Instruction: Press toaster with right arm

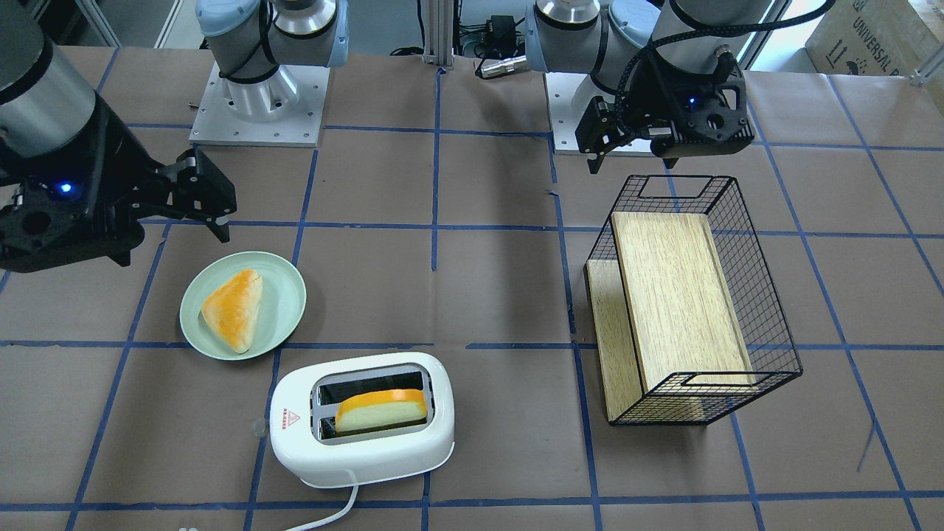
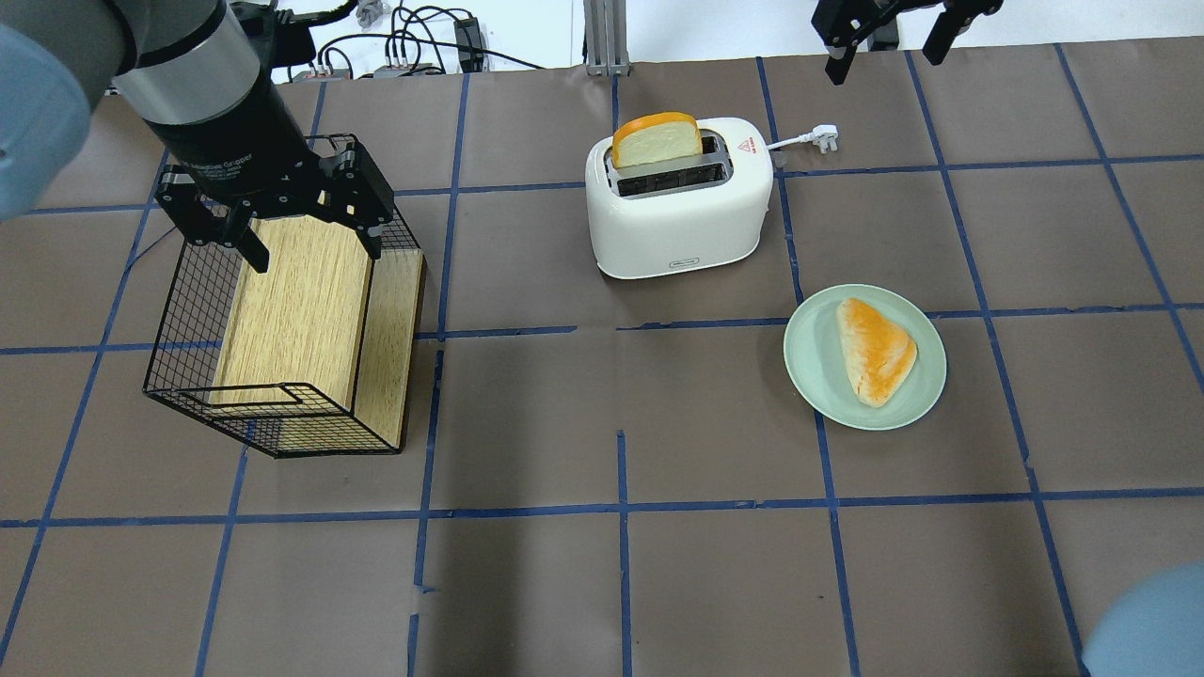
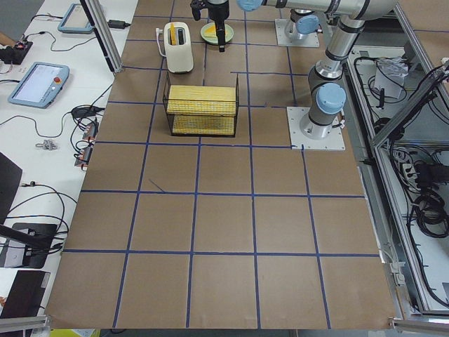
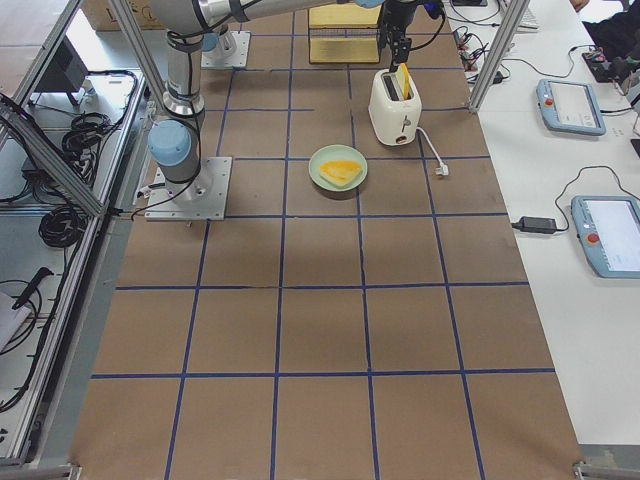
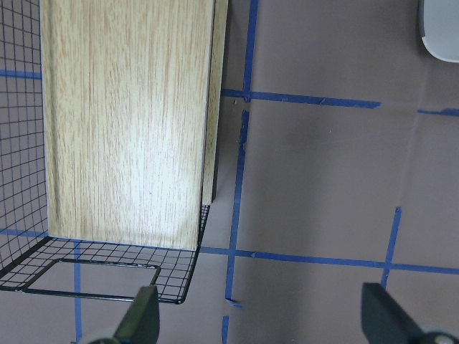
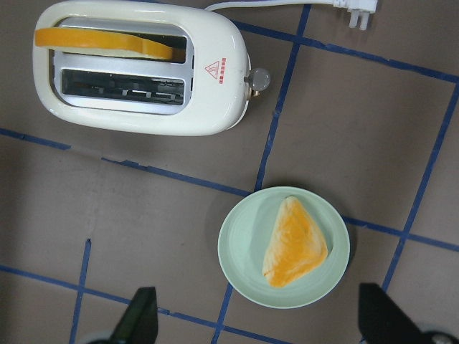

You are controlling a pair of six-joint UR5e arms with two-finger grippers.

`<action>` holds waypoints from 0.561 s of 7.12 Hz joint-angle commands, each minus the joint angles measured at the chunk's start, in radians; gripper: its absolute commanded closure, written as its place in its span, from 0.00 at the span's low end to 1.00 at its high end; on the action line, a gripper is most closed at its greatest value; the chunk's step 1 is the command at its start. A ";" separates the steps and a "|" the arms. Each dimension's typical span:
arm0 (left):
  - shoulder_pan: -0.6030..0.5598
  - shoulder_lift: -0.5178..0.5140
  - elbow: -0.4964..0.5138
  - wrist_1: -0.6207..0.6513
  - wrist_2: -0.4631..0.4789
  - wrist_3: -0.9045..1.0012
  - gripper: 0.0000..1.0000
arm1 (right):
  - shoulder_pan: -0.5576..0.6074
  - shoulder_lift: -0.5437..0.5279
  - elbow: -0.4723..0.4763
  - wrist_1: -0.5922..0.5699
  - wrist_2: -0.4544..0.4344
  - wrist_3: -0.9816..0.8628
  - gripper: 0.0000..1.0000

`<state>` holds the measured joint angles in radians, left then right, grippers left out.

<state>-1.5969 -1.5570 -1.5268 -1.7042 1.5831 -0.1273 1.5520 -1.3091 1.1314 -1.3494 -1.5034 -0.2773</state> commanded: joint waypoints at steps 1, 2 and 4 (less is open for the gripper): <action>0.000 0.000 -0.001 0.000 0.000 0.000 0.00 | -0.013 -0.198 0.314 -0.148 -0.006 -0.006 0.00; 0.000 0.000 -0.001 0.000 0.000 0.000 0.00 | -0.026 -0.250 0.403 -0.192 -0.050 -0.008 0.00; 0.000 0.000 -0.001 0.001 0.000 0.000 0.00 | -0.029 -0.262 0.426 -0.183 -0.068 0.009 0.00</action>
<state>-1.5968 -1.5570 -1.5272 -1.7039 1.5830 -0.1273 1.5269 -1.5557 1.5295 -1.5286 -1.5628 -0.2777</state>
